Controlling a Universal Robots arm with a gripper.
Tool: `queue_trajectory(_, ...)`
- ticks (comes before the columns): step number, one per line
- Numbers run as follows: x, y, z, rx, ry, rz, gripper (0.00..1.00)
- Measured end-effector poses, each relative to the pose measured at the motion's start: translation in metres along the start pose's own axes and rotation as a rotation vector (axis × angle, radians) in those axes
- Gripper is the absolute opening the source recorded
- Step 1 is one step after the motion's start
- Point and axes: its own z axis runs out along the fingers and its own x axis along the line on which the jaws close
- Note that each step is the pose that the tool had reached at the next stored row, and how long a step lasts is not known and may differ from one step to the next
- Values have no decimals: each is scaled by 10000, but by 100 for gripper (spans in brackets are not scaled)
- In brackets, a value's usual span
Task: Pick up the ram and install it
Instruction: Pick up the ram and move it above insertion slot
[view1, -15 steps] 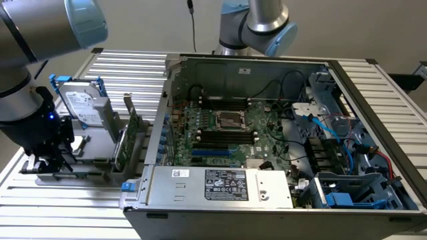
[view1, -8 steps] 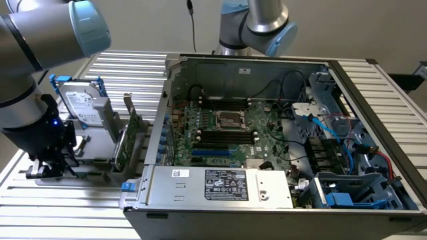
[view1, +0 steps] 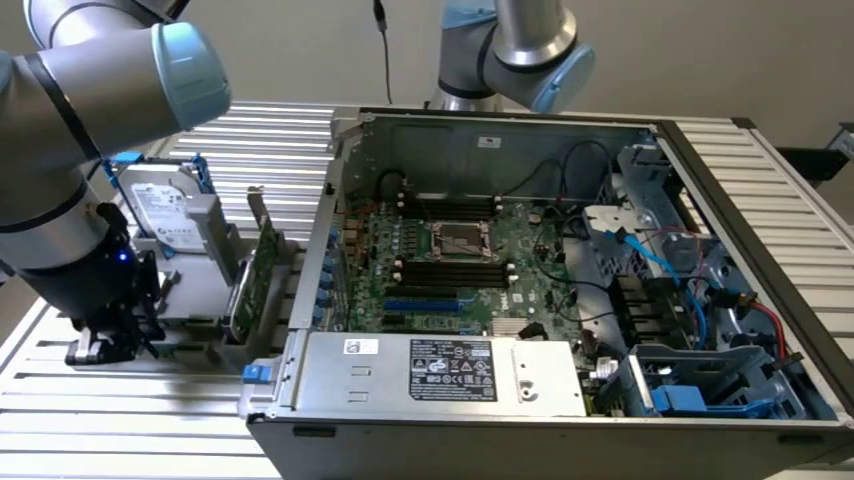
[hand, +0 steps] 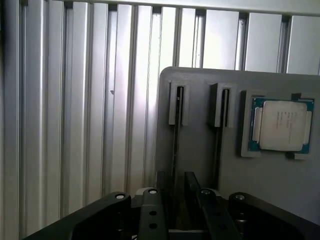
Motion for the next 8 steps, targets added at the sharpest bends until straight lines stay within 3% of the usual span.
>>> queue_trajectory(8,1,-17,56,-20,8,-6,28)
